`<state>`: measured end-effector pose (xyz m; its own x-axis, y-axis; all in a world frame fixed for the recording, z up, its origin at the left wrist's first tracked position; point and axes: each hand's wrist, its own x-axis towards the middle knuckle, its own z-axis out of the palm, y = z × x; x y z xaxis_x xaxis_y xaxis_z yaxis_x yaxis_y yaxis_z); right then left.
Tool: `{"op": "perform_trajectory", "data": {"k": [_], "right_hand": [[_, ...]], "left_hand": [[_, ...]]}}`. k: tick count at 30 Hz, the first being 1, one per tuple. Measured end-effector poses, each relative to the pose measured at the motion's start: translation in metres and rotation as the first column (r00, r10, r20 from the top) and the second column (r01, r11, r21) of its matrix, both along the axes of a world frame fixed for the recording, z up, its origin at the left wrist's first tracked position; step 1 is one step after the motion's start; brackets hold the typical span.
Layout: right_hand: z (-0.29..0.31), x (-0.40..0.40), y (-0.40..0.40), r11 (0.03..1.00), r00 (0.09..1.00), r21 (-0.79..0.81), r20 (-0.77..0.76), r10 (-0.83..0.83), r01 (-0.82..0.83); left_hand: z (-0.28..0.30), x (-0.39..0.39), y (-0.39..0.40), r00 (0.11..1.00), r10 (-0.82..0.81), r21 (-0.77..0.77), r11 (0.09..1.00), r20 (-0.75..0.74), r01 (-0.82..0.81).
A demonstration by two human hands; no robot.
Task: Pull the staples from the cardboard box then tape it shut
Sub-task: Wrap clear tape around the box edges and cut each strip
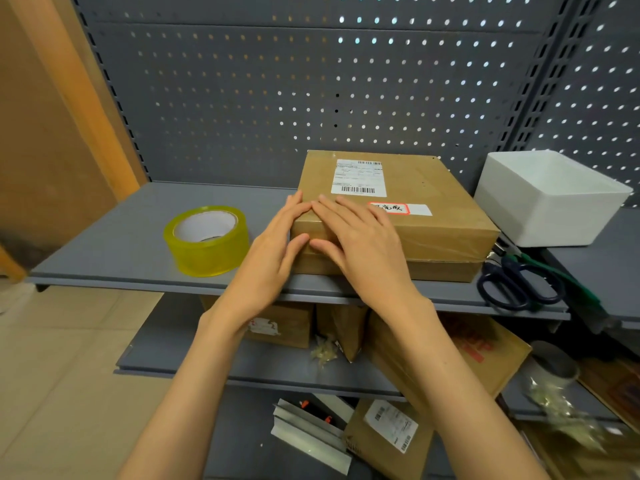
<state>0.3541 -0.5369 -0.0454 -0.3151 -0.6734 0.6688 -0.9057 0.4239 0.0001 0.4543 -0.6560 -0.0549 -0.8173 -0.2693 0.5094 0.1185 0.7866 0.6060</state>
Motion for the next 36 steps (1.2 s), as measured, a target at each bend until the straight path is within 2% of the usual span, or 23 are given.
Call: {"op": "perform_trajectory", "data": {"k": [7,11,13,16,17,19,22,24,28,36], "right_hand": [[0.001,0.0,0.003,0.997,0.999,0.071,0.041,0.022,-0.025],[0.005,0.003,0.007,0.989,0.995,0.14,0.091,0.037,-0.05],[0.009,0.003,0.011,0.987,0.981,0.129,0.178,0.074,-0.098],[0.017,0.007,0.02,0.976,0.877,-0.16,0.436,0.202,-0.145],[0.019,0.008,0.024,0.961,0.847,-0.248,0.478,0.233,-0.125],[0.022,0.011,0.032,0.939,0.845,-0.335,0.477,0.242,-0.08],[0.026,0.015,0.038,0.928,0.862,-0.367,0.451,0.233,-0.058],[0.028,0.018,0.038,0.927,0.864,-0.371,0.448,0.231,-0.056],[0.031,0.023,0.036,0.946,0.872,-0.318,0.446,0.202,-0.056],[0.029,0.027,0.038,0.965,0.891,-0.261,0.429,0.146,-0.033]], "left_hand": [[-0.003,-0.002,0.01,0.999,0.053,0.081,0.995,0.007,-0.054],[0.0,0.0,0.015,0.991,0.104,0.121,0.986,0.081,-0.114],[0.004,0.001,0.017,0.98,0.138,0.113,0.982,0.141,-0.154],[0.007,0.011,0.014,0.966,0.164,0.045,0.983,0.2,-0.177],[0.007,0.016,0.011,0.965,0.184,0.01,0.982,0.188,-0.189],[0.01,0.028,0.005,0.963,0.249,-0.042,0.968,0.107,-0.246],[0.014,0.041,-0.009,0.939,0.344,-0.093,0.934,-0.026,-0.345],[0.015,0.047,-0.02,0.912,0.407,-0.146,0.9,-0.058,-0.411],[0.007,0.048,-0.038,0.837,0.546,-0.262,0.813,0.034,-0.519],[0.0,0.04,-0.045,0.748,0.647,-0.504,0.699,0.146,-0.507]]}}
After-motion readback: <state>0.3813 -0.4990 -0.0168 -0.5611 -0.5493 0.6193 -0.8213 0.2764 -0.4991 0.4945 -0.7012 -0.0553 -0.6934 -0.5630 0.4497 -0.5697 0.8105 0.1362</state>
